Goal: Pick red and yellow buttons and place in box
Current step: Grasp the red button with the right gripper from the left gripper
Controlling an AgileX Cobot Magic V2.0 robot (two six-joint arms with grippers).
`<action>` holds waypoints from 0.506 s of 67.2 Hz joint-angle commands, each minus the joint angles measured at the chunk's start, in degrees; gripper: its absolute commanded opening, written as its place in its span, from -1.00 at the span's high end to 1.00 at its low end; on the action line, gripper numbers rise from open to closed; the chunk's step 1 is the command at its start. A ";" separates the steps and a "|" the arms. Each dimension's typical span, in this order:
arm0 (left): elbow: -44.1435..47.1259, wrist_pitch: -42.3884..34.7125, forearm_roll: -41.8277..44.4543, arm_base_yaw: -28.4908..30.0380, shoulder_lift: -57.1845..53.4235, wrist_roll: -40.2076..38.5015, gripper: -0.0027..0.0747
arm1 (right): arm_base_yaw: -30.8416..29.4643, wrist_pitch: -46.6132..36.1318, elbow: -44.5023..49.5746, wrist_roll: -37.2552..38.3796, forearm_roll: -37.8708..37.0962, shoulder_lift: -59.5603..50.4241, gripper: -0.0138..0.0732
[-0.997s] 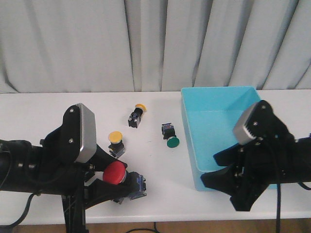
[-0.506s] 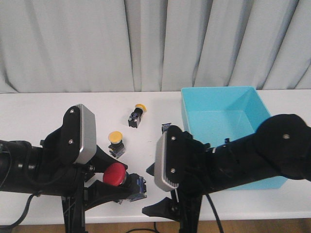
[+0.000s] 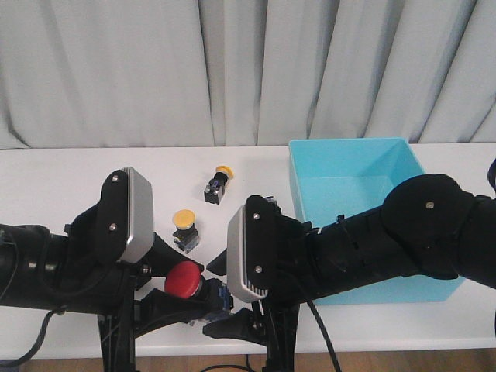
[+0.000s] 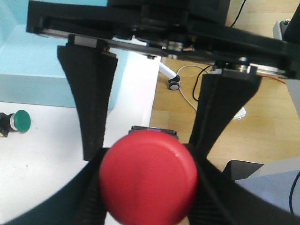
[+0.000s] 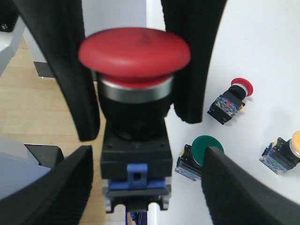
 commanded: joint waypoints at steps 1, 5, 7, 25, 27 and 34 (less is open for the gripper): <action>-1.54 0.20 -3.81 -0.25 -1.08 0.21 0.47 | -0.04 1.21 -1.74 -0.74 2.61 -1.55 -0.25; -1.54 0.19 -3.81 -0.25 -1.08 0.16 0.47 | -0.04 1.18 -1.74 -0.74 2.61 -1.55 -0.15; -1.54 0.13 -3.81 -0.25 -1.08 0.17 0.47 | -0.04 1.18 -1.74 -0.74 2.61 -1.55 -0.09; -1.54 0.13 -3.81 -0.25 -1.08 0.17 0.44 | -0.04 1.74 -1.74 -0.74 2.61 -1.55 0.17; -1.54 0.13 -3.81 -0.25 -1.08 0.17 0.42 | -0.04 1.87 -1.74 -0.74 2.61 -1.55 0.17; -1.54 0.13 -3.81 -0.25 -1.08 0.17 0.23 | -0.04 2.29 -1.74 -0.74 2.61 -1.55 0.17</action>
